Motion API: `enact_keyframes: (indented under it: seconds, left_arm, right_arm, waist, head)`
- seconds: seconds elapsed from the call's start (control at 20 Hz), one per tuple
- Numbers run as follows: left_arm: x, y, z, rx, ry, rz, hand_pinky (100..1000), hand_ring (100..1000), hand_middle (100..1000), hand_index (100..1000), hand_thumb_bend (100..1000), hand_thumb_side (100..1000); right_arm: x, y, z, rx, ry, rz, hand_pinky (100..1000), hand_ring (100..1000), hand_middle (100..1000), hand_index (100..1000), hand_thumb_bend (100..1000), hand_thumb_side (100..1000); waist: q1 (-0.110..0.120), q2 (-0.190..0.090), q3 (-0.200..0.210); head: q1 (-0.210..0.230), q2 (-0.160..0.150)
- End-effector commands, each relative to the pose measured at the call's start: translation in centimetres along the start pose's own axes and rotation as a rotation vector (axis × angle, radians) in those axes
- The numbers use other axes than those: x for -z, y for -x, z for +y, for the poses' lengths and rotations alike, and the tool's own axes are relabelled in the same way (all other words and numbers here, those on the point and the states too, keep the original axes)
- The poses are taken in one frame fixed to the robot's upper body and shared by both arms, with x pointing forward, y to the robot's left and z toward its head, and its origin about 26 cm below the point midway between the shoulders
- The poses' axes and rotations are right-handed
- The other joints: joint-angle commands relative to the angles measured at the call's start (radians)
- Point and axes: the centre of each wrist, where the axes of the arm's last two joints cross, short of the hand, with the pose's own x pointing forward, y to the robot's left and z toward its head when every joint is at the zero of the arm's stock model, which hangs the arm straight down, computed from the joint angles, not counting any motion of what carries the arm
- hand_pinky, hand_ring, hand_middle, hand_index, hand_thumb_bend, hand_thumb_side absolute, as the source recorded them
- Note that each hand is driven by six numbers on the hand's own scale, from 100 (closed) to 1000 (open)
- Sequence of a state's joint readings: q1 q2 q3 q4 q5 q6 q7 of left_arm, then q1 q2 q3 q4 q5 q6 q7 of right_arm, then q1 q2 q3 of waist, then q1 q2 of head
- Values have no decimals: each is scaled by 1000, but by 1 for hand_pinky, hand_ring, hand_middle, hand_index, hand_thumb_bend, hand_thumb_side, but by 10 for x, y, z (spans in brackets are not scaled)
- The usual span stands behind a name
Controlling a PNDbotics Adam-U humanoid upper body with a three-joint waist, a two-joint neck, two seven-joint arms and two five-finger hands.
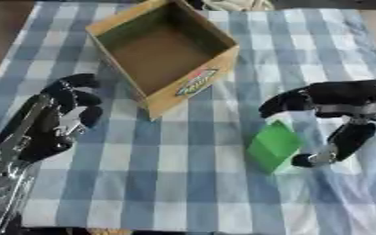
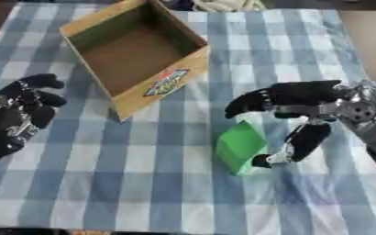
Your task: Pick up objects on the table and place them in the box.
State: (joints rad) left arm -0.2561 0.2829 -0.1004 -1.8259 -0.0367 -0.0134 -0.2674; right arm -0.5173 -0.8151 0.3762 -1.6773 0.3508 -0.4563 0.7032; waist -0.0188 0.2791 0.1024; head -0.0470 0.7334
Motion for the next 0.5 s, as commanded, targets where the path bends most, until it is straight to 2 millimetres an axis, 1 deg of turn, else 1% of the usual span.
enact_keyframes:
  seconds: [0.05,0.5]
  left_arm:
    - [1,-6,6,21,2,-20,780,691,756,866,509,546]
    - [2,-6,5,18,5,-24,780,691,756,866,510,547]
  right_arm:
    - [-6,5,-2,-33,-46,3,878,923,927,957,393,605]
    - [-2,16,11,-17,-57,30,876,922,925,953,393,606]
  waist:
    - [3,-13,1]
    - [7,-11,6]
  head:
    - [-2,-6]
    - [-7,-6]
